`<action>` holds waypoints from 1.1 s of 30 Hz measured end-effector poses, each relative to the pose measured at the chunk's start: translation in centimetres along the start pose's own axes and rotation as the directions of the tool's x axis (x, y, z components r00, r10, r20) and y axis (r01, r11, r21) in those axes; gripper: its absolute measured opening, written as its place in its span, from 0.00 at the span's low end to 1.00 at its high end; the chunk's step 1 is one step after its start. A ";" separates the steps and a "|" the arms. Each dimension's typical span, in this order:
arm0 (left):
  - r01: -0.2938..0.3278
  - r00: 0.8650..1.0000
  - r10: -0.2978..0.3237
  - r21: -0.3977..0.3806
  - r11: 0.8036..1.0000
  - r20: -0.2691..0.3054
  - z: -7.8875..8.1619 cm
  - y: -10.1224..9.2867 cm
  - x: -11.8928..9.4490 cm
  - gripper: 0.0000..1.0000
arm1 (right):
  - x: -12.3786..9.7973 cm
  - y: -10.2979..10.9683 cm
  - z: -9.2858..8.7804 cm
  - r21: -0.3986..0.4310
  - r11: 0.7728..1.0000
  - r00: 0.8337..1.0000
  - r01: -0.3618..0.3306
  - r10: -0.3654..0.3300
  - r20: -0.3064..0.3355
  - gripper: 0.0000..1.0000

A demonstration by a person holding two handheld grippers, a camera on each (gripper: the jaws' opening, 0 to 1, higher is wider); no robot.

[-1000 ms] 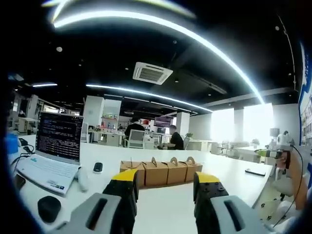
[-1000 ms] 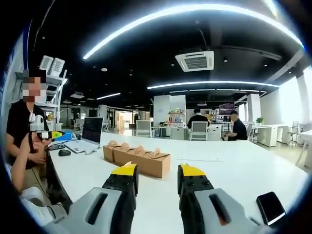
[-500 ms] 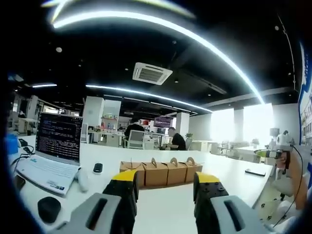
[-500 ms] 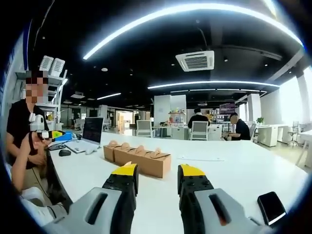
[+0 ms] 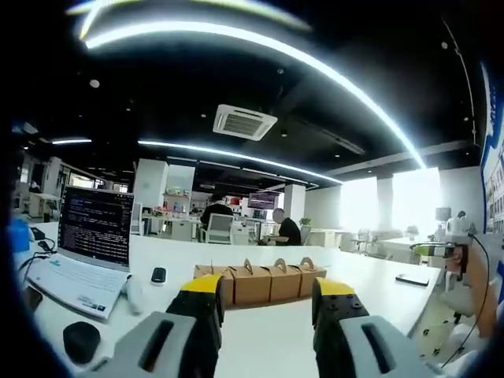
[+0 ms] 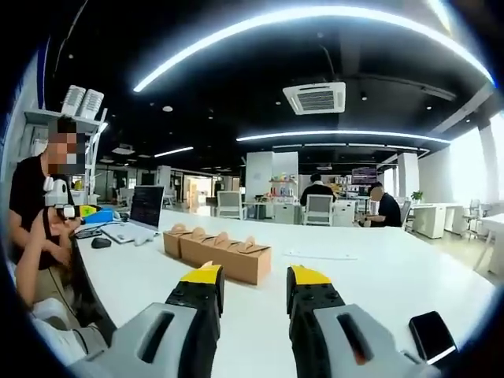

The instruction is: Pick up one paper box from the group, open the paper box, and remove the item inside

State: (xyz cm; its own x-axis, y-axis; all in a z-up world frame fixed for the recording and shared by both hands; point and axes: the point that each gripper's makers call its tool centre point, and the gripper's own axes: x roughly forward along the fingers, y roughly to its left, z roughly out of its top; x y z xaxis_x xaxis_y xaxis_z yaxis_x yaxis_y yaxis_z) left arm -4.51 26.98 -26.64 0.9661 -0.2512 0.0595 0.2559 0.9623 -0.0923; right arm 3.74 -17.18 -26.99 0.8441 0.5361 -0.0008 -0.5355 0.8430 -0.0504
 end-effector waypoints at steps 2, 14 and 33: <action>0.006 1.000 -0.006 0.001 1.000 -0.007 -0.2 -0.1 0.1 0.46 | 0.1 -0.1 -0.4 0.002 1.000 1.000 0.003 -0.003 -0.014 0.32; 0.024 1.000 -0.024 0.011 1.000 -0.014 -0.2 -0.7 0.9 0.46 | 2.1 0.5 -0.6 -0.026 1.000 0.999 -0.006 0.005 -0.051 0.31; -0.007 1.000 0.007 0.003 1.000 -0.010 0.0 0.7 0.2 0.46 | 6.6 1.5 -0.3 0.019 1.000 0.996 -0.012 0.014 -0.088 0.29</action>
State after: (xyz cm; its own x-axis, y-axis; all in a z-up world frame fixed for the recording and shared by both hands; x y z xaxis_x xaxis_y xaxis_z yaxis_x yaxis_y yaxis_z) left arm -4.14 27.58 -26.71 0.9681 -0.2459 0.0490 0.2494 0.9642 -0.0900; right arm 8.55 -12.41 -27.36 0.8358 0.5416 -0.0898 -0.5459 0.8373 -0.0311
